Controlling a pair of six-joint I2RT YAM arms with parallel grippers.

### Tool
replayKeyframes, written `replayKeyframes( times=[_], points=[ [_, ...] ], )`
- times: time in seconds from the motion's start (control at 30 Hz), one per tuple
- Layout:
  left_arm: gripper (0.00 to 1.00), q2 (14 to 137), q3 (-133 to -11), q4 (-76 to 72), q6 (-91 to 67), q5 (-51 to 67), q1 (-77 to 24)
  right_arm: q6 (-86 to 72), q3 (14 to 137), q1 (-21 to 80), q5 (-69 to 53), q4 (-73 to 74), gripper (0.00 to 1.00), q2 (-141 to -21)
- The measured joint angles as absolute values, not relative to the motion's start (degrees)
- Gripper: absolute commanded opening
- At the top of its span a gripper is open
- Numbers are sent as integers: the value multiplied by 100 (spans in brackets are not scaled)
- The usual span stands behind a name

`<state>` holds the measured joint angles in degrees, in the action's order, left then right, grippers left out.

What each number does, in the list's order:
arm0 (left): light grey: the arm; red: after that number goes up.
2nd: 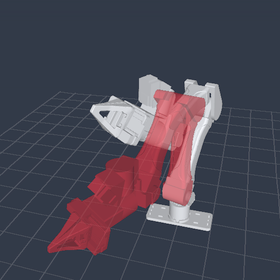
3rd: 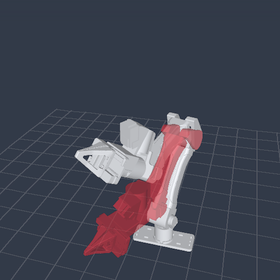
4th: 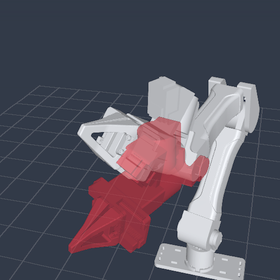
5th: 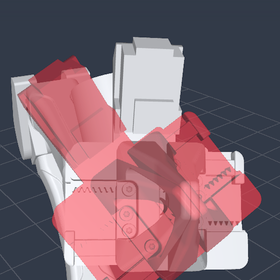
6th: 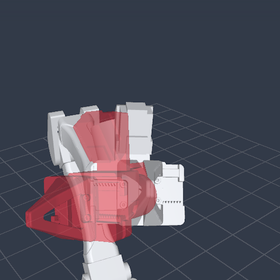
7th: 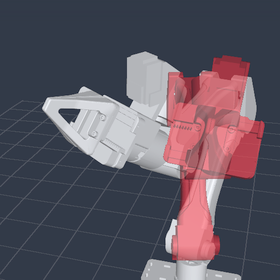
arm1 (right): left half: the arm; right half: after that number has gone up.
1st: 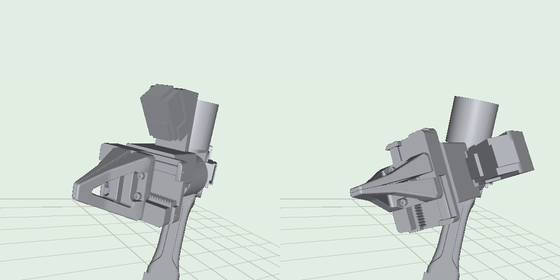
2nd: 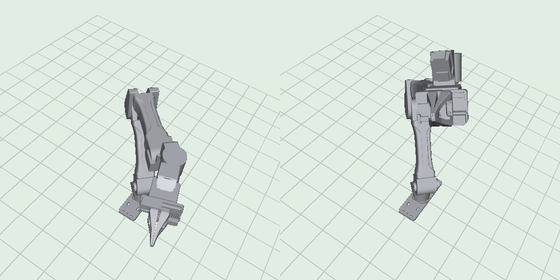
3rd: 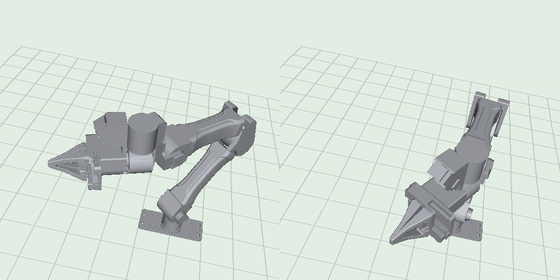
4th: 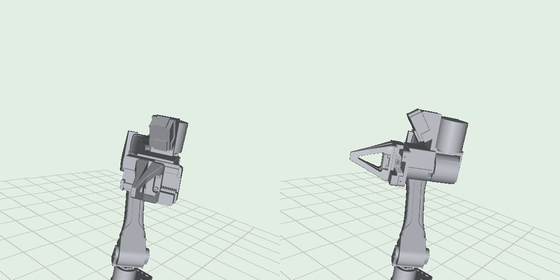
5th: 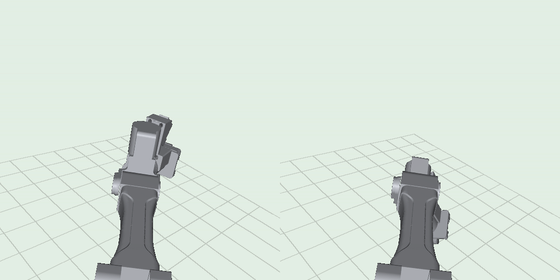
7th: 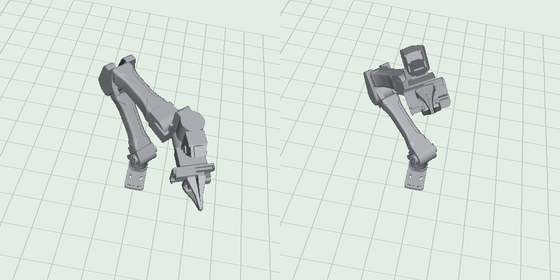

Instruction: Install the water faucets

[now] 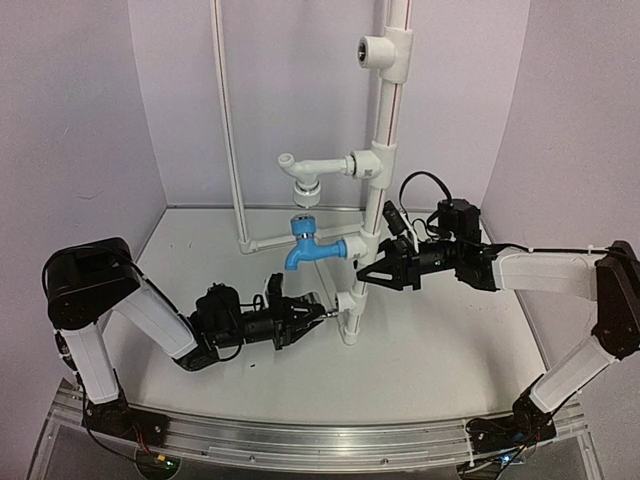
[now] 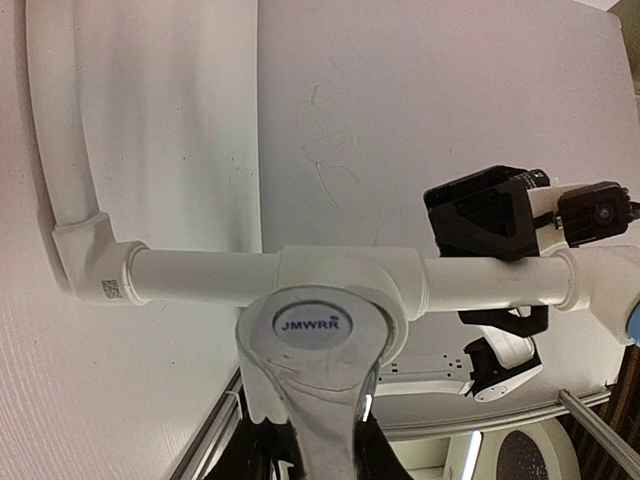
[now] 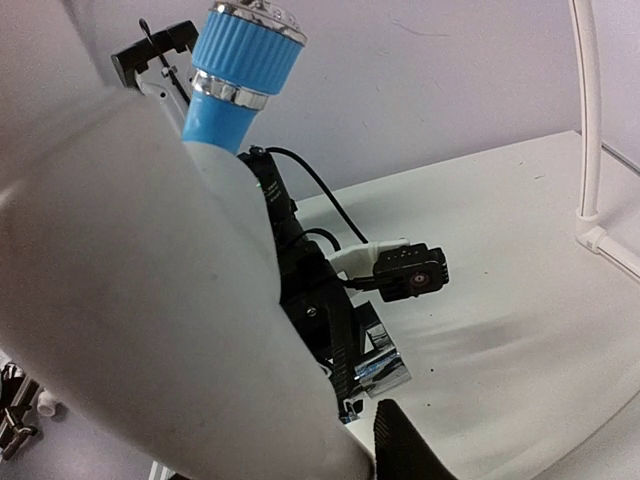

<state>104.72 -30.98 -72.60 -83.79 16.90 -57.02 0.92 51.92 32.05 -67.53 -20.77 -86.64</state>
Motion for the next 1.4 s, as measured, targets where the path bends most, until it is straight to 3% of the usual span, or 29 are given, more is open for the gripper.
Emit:
replayKeyframes(
  times=[0.23,0.47,0.9,1.4],
  points=[
    [0,10209,-2907,-7308,-8367,1453,-5733,-58,5200,3216,-6667,-2998,21,-9004],
    [0,9693,-2661,-7280,-8284,1176,-5569,-108,5372,3218,-6694,-3293,16,-9288],
    [0,9469,-3117,-6865,-8296,1707,-5222,-104,5428,3218,-6725,-3424,0,-9386],
    [0,10713,-3162,-7244,-9136,2002,-5168,-77,5433,3201,-6751,-3426,0,-9389]
  ],
)
